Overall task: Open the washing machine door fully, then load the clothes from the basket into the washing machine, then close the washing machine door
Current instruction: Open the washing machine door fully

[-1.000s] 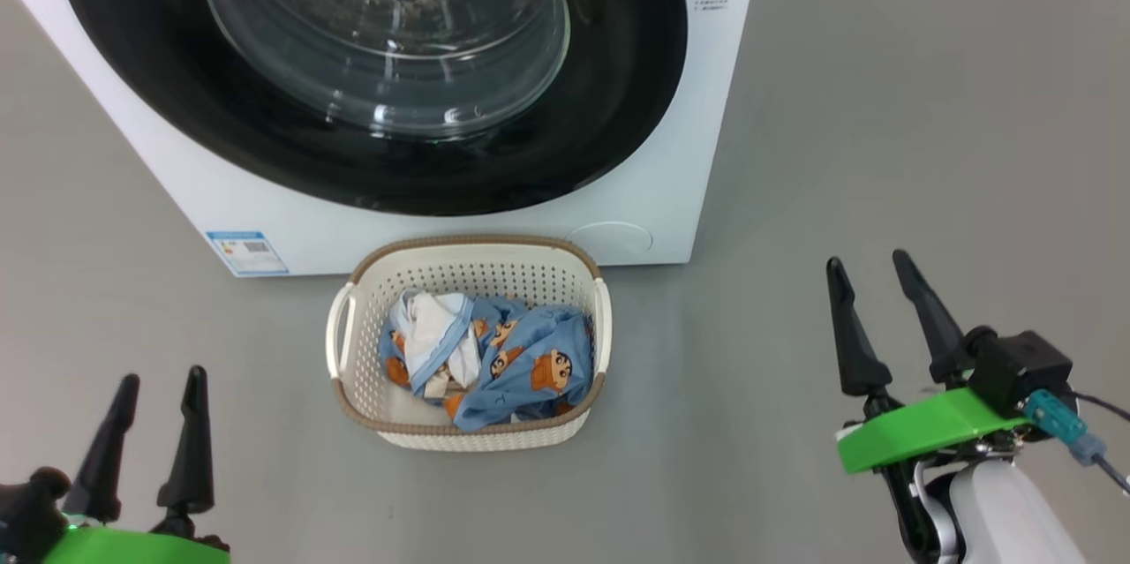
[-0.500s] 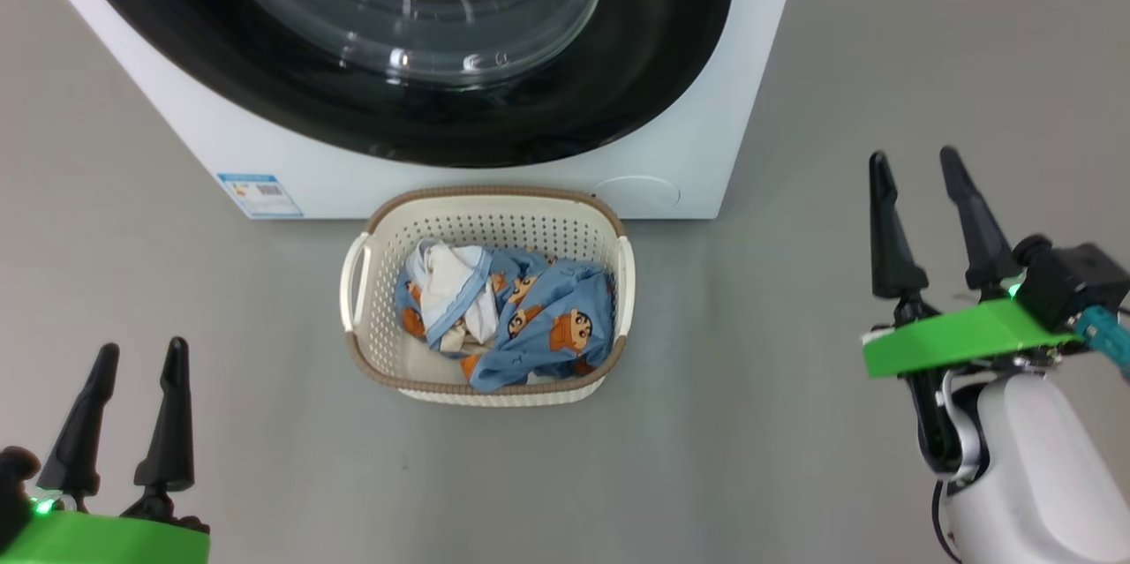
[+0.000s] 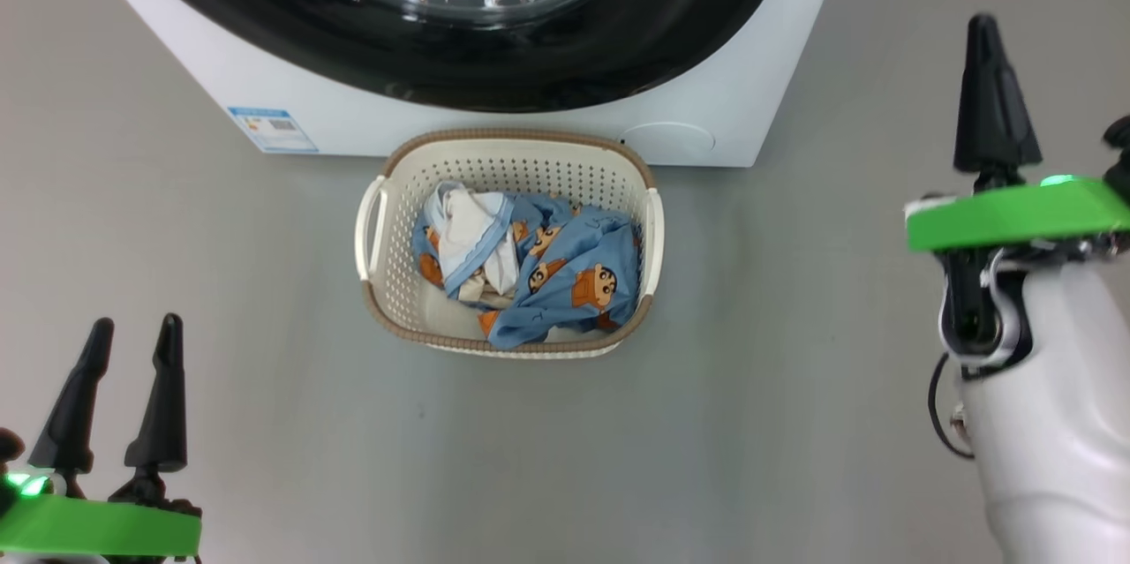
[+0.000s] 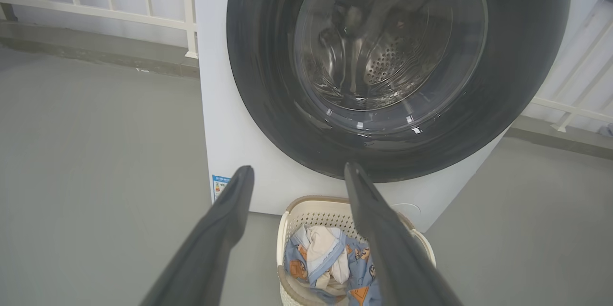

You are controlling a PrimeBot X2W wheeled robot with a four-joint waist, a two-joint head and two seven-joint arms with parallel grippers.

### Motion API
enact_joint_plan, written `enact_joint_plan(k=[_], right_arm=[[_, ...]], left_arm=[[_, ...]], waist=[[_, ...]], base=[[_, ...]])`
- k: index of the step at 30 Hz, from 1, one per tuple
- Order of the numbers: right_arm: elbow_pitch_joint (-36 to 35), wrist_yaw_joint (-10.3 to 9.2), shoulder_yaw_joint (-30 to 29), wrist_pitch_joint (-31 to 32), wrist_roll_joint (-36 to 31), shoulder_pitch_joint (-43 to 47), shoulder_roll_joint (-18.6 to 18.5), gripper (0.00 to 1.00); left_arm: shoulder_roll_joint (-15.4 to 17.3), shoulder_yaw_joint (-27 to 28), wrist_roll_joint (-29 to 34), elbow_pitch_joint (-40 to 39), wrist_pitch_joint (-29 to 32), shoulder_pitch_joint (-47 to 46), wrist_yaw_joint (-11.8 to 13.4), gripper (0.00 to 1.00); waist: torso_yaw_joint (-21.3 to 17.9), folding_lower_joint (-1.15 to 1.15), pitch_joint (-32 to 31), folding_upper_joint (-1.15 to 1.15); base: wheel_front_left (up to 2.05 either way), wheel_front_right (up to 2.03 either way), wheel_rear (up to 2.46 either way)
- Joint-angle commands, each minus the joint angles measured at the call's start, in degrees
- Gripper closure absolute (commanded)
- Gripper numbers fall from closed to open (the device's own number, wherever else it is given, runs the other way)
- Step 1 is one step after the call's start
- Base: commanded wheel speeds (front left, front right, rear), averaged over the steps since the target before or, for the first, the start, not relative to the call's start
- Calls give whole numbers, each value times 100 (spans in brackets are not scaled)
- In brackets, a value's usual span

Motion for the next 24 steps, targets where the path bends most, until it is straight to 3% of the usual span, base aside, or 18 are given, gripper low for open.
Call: enact_joint_plan(k=[1,8,24], right_arm=[[-63,26,106,-45,315,-287,18,100],[291,26,70,136,1387,-1051,18,100],[991,26,-452,1615,2969,-2455,18,100]], left_arm=[[250,203,-58,-171,-37,-232,-13,0],[255,148,-109,-224,-37,-275,-13,0],[358,73,-304,-301,-37,-409,-13,0]], waist=[[76,-1,97,0],[152,-1,199,0],[313,-1,584,0]], base=[[0,0,0],[0,0,0],[0,0,0]])
